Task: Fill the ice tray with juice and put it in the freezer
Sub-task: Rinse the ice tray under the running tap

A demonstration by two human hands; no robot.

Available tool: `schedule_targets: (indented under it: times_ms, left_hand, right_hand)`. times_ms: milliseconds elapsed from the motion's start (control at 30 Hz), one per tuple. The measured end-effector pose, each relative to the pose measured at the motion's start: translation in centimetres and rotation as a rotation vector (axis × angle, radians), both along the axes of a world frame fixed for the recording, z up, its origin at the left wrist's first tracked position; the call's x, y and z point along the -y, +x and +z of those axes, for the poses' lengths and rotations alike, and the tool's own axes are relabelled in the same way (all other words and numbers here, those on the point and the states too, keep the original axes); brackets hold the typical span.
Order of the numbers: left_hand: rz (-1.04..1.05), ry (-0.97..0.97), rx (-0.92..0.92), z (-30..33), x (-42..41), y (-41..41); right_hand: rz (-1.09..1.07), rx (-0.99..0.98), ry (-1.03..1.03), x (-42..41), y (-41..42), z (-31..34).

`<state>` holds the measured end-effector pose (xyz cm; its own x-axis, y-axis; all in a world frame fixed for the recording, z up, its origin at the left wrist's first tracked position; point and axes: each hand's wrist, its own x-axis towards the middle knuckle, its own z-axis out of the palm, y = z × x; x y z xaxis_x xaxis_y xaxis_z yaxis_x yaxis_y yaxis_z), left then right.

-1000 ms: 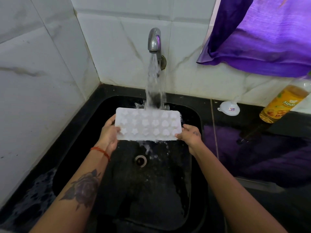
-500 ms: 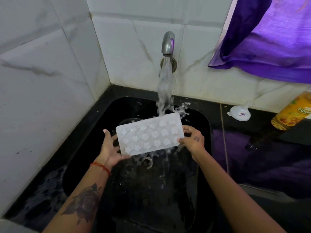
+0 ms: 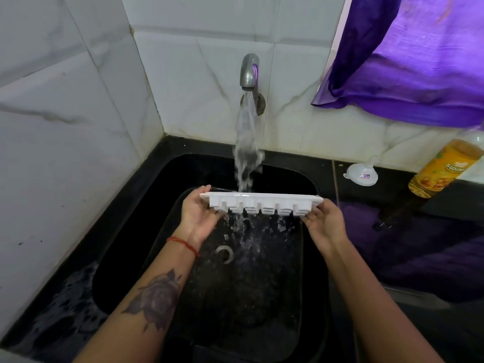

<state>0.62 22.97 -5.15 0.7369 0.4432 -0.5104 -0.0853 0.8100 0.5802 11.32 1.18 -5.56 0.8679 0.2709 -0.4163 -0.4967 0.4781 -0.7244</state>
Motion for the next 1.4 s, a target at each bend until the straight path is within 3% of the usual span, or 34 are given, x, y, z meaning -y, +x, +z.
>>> schedule_targets:
  times_ms: [167, 267, 400, 567, 767, 967, 1100, 1400]
  left_hand:
    - [0.025, -0.013, 0.071, 1.1, -0.6, 1.0]
    - [0.021, 0.049, 0.077, 1.3, -0.6, 1.4]
    - [-0.043, 0.128, 0.058, 0.8, -0.4, 1.3]
    - [-0.21, 0.179, 0.031, 0.1, -1.9, -0.3]
    - [-0.163, 0.239, -0.16, -1.5, -3.9, -2.0]
    - [-0.058, 0.193, -0.294, -3.0, -4.7, -2.9]
    - [-0.019, 0.196, -0.245, -2.4, -3.8, -2.0]
    - [0.052, 0.47, -0.217, -0.6, -1.9, 0.3]
  right_hand:
    - [0.059, 0.106, 0.009, 0.6, 1.3, 0.6]
    - [0.184, 0.192, -0.172, 1.2, 1.6, 0.1]
    - [0.273, 0.165, -0.418, 1.6, 1.4, -0.8]
    - [0.266, 0.218, -0.671, 0.2, 1.3, -0.8]
    - [0.276, 0.465, -0.773, -3.5, 1.5, 1.4]
    - [0.353, 0.579, -0.727, -6.2, 1.5, 3.4]
    - [0.318, 0.569, -0.775, -5.4, 2.4, 2.9]
    - [0.289, 0.472, -1.008, -3.9, 4.7, 0.5]
